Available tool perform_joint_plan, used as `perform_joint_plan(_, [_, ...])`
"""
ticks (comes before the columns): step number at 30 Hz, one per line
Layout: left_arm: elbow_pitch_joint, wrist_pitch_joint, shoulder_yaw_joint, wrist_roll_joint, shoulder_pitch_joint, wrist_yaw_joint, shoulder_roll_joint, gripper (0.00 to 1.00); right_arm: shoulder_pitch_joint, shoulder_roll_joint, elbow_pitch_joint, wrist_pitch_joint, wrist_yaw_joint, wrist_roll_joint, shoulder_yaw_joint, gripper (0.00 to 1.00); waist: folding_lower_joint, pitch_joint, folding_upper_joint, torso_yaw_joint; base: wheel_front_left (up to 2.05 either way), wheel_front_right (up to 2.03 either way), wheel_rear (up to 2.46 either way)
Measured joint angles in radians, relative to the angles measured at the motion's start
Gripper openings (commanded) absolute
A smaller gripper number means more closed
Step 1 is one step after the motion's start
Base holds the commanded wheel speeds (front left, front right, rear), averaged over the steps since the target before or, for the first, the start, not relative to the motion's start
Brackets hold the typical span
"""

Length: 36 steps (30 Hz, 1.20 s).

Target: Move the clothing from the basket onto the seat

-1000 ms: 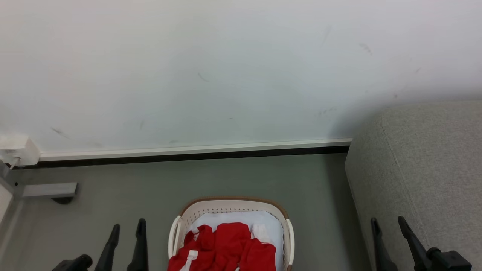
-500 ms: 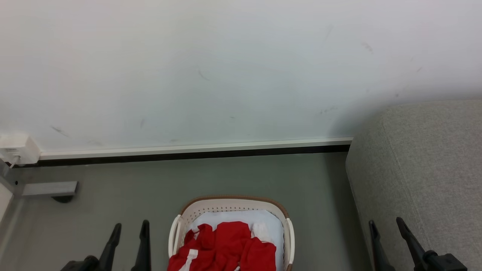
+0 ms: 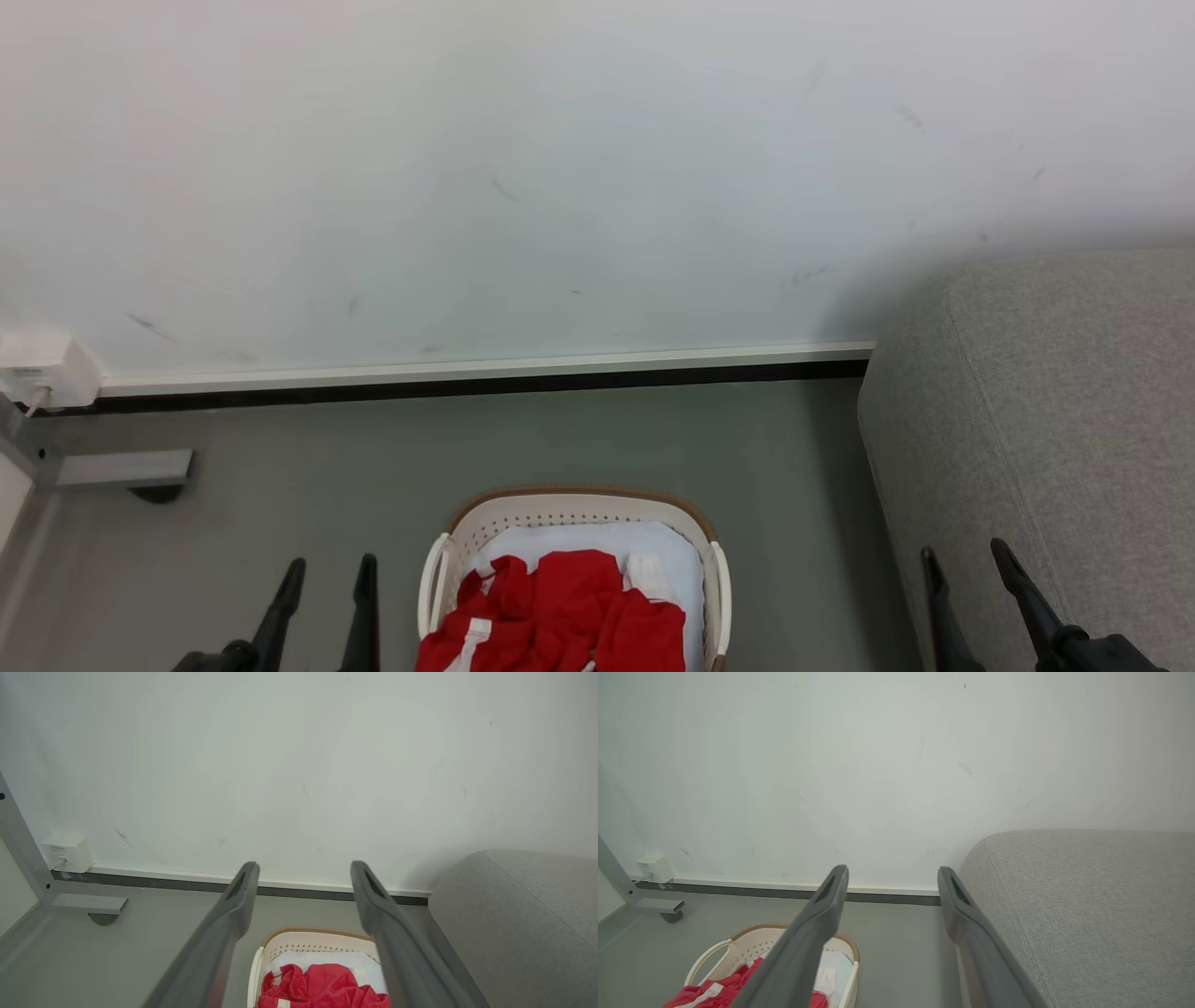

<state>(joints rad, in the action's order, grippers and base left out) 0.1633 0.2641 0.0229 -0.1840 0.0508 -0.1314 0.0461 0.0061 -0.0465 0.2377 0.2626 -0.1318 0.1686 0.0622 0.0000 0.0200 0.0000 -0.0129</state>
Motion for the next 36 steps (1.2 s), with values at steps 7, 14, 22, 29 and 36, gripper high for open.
perform_joint_plan(7, [0.007,0.000,-0.001,-0.001,0.000,0.000,0.000,1.00,0.000,0.000,0.002,0.000,0.000,0.001,-0.003,1.00,0.0000,0.000,0.0000,0.006,0.00,0.00,0.00])
perform_joint_plan(14, [0.008,0.000,0.002,-0.002,0.000,0.000,0.000,1.00,0.000,-0.001,0.006,0.000,0.000,0.014,-0.003,1.00,0.0000,-0.001,0.0000,0.007,0.00,0.00,0.00])
perform_joint_plan(22, [0.007,0.000,0.002,-0.004,0.001,0.000,0.000,1.00,0.000,-0.001,0.008,0.000,0.000,0.021,0.001,1.00,0.0000,0.004,0.0000,-0.001,0.00,0.00,0.00])
perform_joint_plan(29, [0.003,0.000,-0.009,-0.004,-0.009,0.000,0.008,1.00,-0.017,-0.001,0.001,0.000,0.000,0.026,0.011,1.00,0.0000,0.041,0.0000,-0.029,0.00,0.00,0.00])
perform_joint_plan(36, [0.062,0.000,-0.085,0.002,-0.073,0.000,0.050,1.00,-0.061,-0.001,-0.028,0.002,0.000,0.037,0.021,1.00,0.0000,0.121,0.0000,-0.074,0.00,0.00,0.00])
